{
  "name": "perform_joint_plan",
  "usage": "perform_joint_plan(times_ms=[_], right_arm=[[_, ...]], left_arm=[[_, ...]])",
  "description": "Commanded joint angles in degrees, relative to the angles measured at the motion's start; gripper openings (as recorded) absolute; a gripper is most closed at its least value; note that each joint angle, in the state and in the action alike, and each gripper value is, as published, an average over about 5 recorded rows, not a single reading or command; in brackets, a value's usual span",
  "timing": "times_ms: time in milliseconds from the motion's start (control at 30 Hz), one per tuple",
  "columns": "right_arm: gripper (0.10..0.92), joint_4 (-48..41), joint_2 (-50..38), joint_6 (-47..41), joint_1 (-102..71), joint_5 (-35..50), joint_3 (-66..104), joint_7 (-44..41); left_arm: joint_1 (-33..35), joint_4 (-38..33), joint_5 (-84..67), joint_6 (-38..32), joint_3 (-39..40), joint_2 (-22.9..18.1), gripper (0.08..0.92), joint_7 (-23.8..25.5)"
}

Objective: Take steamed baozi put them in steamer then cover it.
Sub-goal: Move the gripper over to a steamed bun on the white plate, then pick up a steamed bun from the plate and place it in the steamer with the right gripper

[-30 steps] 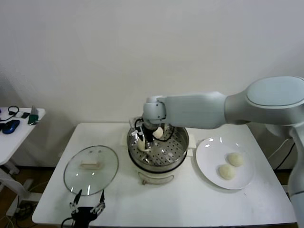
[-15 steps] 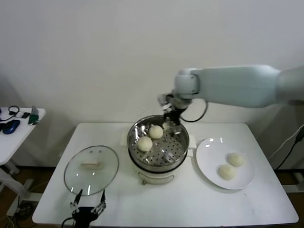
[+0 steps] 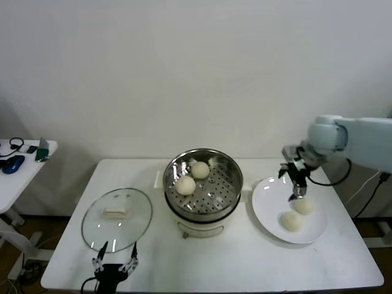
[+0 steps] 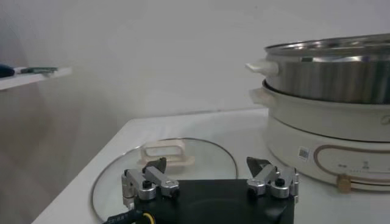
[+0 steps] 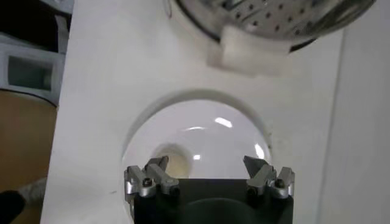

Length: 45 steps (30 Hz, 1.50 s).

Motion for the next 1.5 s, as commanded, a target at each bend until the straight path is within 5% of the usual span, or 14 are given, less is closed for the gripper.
perform_joint_plan(times_ms=[33, 767, 967, 1200, 1500], right_arm=[[0.823, -3.92, -6.95, -0.8, -18.03, -10.49, 9.36, 1.86], [0.821, -14.38, -1.38, -1.78, -32.98, -12.54, 22.41, 2.24], [0.734, -14.37, -1.2, -1.52, -32.53, -12.66, 23.7, 1.68], [0.635, -11.76, -1.75, 1.75, -23.22, -12.6, 19.53, -2.2], [0.613, -6.8, 6.88, 15.4, 9.3, -8.51, 6.41, -9.54]], left_arm=[[0.06, 0.28, -0.4, -0.23, -0.26, 0.08, 0.823, -0.15], [0.46, 0.94, -0.22, -0.5, -0.43, -0.04, 0.823, -0.38], [0.63, 0.81, -0.01, -0.4, -0.25, -0.07, 0.823, -0.64], [0.94, 0.42, 0.11, -0.38, -0.26, -0.08, 0.823, -0.79], [1.07, 0.26, 0.79, -0.4, -0.07, -0.32, 0.823, -0.85]])
